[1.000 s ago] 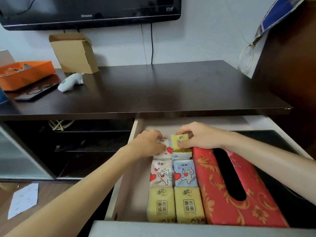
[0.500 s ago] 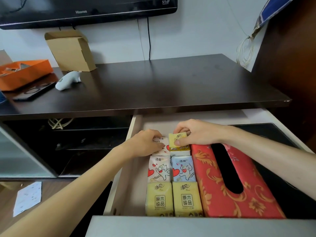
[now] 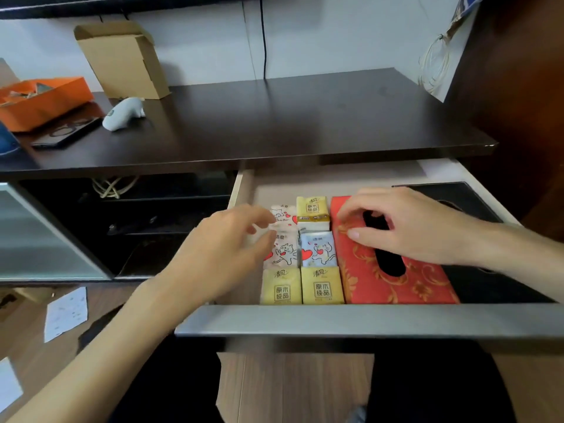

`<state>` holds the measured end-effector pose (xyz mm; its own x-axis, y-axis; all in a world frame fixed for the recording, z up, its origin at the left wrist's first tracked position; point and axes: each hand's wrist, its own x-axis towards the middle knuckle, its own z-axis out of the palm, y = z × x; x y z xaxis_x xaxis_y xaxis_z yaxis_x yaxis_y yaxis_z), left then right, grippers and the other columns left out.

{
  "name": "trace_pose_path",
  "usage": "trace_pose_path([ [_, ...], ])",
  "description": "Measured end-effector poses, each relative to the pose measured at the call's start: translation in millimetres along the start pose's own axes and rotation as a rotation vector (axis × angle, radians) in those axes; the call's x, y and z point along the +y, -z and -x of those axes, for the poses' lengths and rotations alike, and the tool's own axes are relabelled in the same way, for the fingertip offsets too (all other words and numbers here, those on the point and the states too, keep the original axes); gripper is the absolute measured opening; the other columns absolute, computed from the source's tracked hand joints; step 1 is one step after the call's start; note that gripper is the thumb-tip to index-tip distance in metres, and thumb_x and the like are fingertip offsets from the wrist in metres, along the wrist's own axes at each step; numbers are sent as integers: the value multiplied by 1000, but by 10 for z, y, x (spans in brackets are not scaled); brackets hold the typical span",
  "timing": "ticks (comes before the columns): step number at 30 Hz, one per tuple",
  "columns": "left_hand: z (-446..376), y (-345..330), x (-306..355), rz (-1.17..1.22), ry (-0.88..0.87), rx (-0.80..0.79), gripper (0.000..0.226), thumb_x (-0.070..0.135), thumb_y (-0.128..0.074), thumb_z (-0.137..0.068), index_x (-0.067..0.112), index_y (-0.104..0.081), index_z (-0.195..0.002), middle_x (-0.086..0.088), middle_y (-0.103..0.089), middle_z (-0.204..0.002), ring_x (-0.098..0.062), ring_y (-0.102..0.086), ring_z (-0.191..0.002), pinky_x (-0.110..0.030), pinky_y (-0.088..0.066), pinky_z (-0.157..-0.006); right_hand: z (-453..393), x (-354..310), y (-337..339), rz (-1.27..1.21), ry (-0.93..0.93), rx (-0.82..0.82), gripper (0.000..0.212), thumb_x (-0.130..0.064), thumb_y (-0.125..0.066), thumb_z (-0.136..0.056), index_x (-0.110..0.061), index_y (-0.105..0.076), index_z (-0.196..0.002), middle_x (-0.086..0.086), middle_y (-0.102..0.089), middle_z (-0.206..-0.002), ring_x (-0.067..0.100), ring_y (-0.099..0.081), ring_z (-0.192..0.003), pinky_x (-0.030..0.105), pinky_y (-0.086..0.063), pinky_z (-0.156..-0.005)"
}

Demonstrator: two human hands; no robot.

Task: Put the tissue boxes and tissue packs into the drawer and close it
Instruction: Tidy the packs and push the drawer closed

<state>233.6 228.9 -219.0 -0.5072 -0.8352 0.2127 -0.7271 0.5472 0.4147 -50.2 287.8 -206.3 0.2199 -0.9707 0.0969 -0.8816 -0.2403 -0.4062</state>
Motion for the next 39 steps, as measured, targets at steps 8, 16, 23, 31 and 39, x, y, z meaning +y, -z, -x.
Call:
trace_pose_path([
  [8, 1041, -167, 196, -18, -60, 87, 39, 58, -46, -93, 29, -69, -105, 21, -64, -103, -5, -61, -96, -33, -51, -78, 1567, 138, -349, 178, -117, 140, 69, -77, -33, -96, -45, -31, -158, -34, -29, -159, -8, -27, -148, 33, -40, -105],
  [16, 968, -469, 26, -128, -256, 271, 39, 49, -48, -99, 19, -70, -113, 11, -66, -107, -11, -60, -93, -24, -38, -79, 1638, 320, -623, 480, -109, 420, 69, -51, -31, -106, -1, -48, -151, 11, -51, -155, 33, -46, -144, 49, -37, -112],
  [23, 261, -533, -162, -178, -242, 257, 36, 51, -48, -98, 25, -65, -115, 12, -65, -106, -11, -58, -96, -22, -29, -77, 1028, 632, -550, 513, -194, 456, 62, -53, -31, -104, -9, -59, -136, 8, -61, -133, 34, -55, -118, 47, -40, -93],
  [31, -591, -580, -373, -179, -210, 228, 39, 52, -49, -96, 23, -66, -117, 8, -67, -104, -16, -62, -95, -29, -33, -74, 295, 1004, -545, 452, -252, 568, 52, -51, -37, -103, -15, -61, -130, 5, -66, -120, 29, -56, -111, 43, -37, -97],
  [39, -175, -1027, -224, 187, 145, 518, 50, 17, -63, -92, 12, -49, -140, -1, -45, -149, -16, -38, -140, -26, -28, -115, 412, 988, -768, 66, -300, 644, 60, -27, -59, -101, -14, -41, -156, 2, -37, -164, 19, -25, -154, 28, -19, -122],
])
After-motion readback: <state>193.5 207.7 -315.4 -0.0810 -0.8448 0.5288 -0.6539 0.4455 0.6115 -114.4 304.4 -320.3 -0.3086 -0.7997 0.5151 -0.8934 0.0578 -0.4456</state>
